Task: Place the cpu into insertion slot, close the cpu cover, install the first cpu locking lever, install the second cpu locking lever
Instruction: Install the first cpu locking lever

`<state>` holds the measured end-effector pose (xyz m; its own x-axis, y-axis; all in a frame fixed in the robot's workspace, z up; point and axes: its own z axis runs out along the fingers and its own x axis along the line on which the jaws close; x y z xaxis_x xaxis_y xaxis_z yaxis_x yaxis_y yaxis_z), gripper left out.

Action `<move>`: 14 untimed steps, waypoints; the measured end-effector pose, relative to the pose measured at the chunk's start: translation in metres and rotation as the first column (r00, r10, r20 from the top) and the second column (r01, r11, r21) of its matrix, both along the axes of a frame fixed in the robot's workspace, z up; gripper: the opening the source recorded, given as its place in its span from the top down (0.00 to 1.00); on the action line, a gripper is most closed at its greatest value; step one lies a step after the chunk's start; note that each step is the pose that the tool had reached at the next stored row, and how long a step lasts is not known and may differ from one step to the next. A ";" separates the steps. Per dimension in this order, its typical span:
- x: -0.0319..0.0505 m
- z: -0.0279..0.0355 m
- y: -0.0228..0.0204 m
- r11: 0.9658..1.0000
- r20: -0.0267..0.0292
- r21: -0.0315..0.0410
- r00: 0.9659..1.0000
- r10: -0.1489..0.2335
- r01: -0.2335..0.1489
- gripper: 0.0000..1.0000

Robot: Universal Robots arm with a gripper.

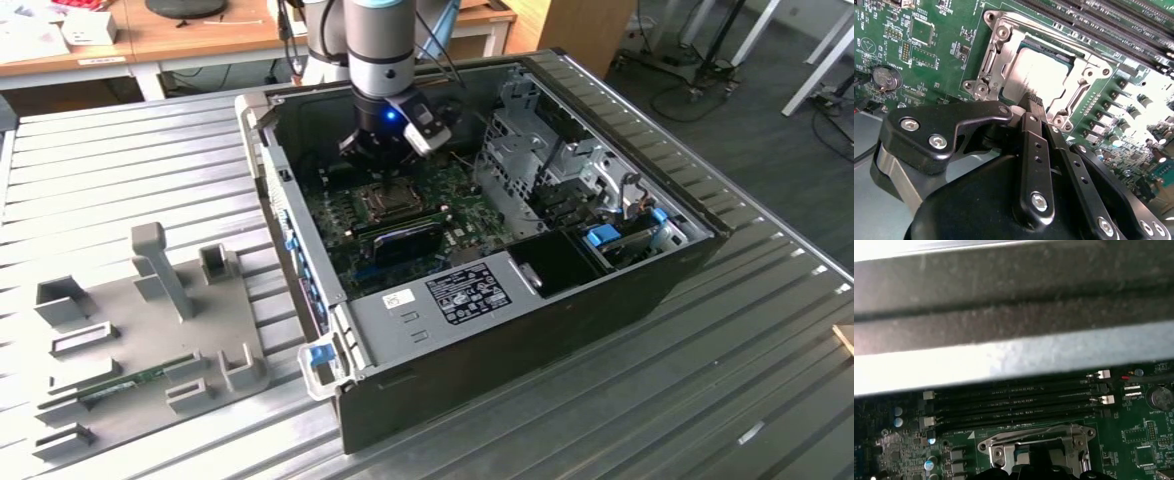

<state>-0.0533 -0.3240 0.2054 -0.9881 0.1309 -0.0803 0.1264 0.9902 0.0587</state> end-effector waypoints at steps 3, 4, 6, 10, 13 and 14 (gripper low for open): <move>0.0000 0.0000 -0.0037 1.000 -0.001 -0.001 1.000 0.004 -0.004 0.90; 0.0000 0.0000 -0.0050 1.000 -0.001 -0.001 1.000 0.004 -0.004 0.90; 0.0000 0.0000 -0.0069 1.000 -0.002 -0.002 1.000 0.005 -0.005 0.90; 0.0000 0.0017 -0.0076 1.000 -0.002 -0.003 1.000 0.005 -0.005 0.90; 0.0000 0.0061 -0.0077 1.000 -0.002 -0.003 1.000 0.005 -0.005 0.90; 0.0000 0.0071 -0.0077 1.000 -0.002 -0.003 1.000 0.005 -0.005 0.90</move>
